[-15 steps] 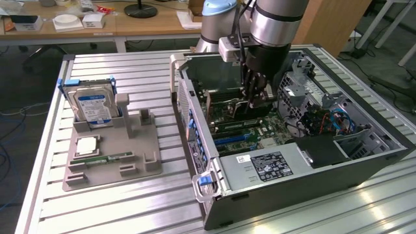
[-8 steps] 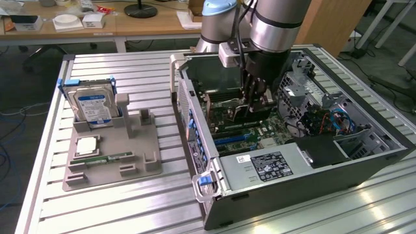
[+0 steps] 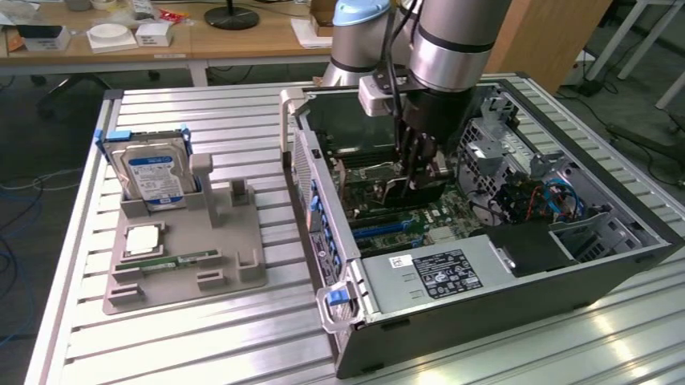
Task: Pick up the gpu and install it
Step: 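Insert the gpu into the slot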
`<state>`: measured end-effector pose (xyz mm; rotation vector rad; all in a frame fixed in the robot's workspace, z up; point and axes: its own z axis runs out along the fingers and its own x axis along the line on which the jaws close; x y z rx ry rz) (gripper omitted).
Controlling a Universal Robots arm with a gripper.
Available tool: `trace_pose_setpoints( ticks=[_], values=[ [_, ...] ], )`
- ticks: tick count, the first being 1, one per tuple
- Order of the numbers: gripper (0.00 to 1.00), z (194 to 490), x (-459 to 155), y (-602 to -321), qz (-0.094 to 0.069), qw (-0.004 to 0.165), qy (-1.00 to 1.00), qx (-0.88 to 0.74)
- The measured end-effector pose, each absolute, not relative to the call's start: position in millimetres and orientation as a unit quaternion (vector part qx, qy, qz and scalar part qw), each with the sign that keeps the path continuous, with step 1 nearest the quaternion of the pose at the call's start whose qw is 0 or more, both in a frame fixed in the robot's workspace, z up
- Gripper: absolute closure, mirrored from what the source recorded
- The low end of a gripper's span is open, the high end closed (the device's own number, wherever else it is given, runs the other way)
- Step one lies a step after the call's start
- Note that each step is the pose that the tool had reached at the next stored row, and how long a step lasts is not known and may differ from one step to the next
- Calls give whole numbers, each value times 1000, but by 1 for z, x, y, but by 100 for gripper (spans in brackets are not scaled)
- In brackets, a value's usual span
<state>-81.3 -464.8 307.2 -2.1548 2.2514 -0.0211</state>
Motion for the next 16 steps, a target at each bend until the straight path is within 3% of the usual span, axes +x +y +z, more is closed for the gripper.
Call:
trace_pose_setpoints(
  ticks=[16],
  values=[
    [74,291,-85,-464,-7,13,722,-691]
  ],
)
